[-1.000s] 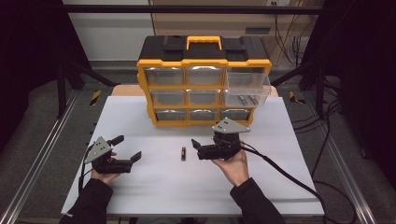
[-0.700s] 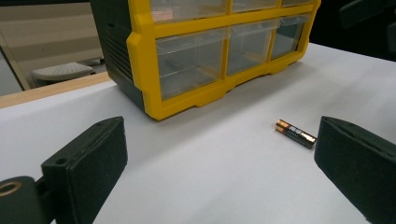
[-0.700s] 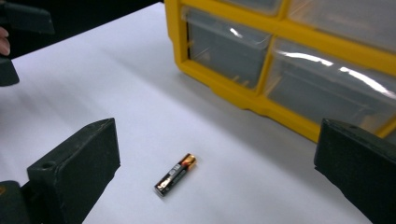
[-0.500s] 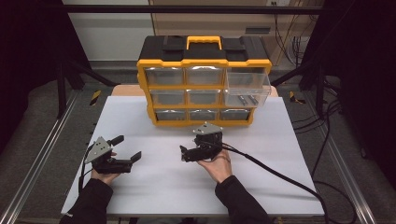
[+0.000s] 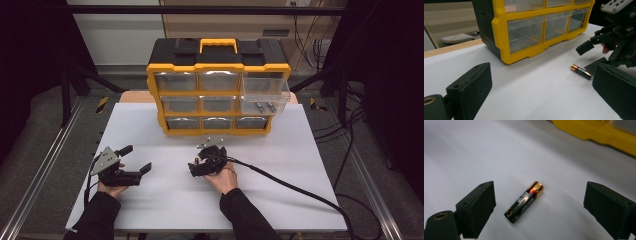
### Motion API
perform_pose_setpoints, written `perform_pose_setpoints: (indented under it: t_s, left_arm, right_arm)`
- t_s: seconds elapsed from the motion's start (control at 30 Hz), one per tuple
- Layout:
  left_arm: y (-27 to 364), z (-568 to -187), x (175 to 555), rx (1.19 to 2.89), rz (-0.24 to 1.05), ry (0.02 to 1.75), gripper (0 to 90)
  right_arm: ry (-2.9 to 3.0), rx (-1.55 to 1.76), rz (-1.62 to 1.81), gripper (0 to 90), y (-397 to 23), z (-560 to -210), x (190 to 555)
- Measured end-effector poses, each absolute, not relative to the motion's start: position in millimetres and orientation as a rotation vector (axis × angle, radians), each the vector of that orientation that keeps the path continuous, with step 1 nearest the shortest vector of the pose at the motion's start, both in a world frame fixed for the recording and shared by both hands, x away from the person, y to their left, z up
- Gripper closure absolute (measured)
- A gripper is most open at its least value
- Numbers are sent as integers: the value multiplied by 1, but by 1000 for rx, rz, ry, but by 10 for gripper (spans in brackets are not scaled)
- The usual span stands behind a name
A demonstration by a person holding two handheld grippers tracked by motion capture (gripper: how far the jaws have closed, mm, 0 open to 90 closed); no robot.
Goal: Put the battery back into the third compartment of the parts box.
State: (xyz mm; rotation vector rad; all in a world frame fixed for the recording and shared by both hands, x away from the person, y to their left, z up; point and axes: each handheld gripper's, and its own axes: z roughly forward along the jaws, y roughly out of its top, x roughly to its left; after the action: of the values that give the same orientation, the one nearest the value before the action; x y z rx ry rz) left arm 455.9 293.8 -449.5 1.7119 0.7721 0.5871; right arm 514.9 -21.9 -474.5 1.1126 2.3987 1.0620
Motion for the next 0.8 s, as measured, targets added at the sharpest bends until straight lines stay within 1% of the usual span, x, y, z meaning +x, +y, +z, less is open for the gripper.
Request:
perform_pose_setpoints:
  t_s: [0.1, 0.23, 0.43, 0.6, 0.8]
  left_arm:
    - [294, -450, 456, 1711, 587, 773, 20]
    - [294, -450, 456, 1712, 585, 774, 20]
    - [293, -450, 456, 1712, 587, 772, 20]
    - [294, -449, 456, 1709, 588, 772, 20]
    - [294, -449, 456, 1708, 588, 772, 20]
  right_arm:
    - [2421, 1121, 1066, 181, -21, -478, 516]
    - [2459, 1106, 1062, 326, -21, -478, 517]
    - [2506, 1088, 1072, 505, -21, -478, 517]
    - [2519, 1090, 1058, 623, -22, -477, 517]
    - [2516, 1092, 1039, 730, -23, -477, 519]
